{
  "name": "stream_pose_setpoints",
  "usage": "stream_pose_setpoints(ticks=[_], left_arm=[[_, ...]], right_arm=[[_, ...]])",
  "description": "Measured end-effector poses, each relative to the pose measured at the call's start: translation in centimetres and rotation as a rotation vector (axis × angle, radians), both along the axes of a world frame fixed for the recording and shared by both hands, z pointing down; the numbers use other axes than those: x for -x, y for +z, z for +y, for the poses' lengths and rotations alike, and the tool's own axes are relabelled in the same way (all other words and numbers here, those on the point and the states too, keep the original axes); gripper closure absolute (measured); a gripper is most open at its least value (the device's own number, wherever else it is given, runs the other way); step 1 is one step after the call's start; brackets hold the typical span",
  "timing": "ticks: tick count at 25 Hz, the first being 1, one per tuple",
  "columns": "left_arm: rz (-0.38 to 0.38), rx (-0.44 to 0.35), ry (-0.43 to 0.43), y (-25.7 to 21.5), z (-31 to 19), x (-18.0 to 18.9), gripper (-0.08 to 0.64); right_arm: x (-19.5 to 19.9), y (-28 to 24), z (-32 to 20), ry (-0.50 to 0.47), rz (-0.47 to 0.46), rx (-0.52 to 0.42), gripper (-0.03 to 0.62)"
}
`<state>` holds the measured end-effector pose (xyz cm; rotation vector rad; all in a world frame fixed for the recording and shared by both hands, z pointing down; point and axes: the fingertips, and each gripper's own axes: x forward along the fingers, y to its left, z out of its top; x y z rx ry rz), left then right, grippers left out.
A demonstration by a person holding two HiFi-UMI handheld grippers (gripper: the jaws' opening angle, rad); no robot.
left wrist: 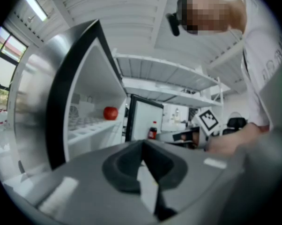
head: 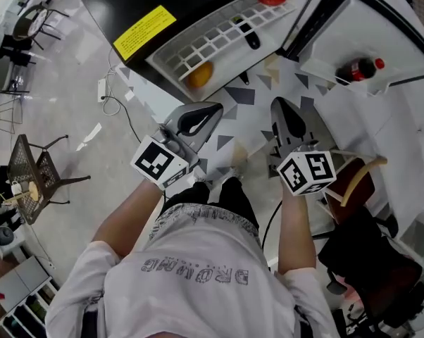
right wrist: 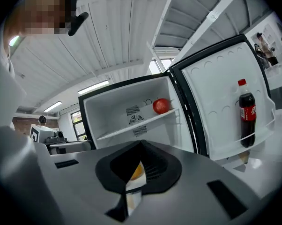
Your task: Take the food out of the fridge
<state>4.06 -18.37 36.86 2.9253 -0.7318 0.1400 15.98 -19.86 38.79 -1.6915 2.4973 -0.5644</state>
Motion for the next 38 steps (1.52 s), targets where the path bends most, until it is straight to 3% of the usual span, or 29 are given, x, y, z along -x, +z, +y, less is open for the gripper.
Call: stream_pose_setpoints(ticks=[15,27,38], left_arm=[[-0.07,0.057,-0.094,5.5,-3.9,-3.6,0.552],[-0.035,0.072,-0.132,9.4,-6.1,-5.6,0.552],[-0.014,0.045,-0.142,11.0,-8.4,-6.5,0.552]], right_arm=[[-2.5,7.0,-9.3,-0.057,0.031,0.011,0.591],[-2.4,11.3,-14.9,-0.078,0.096,-0.006,0.588],[-1.7,14.7,-19.0,-0.081,0.125,-0.01,0.501]])
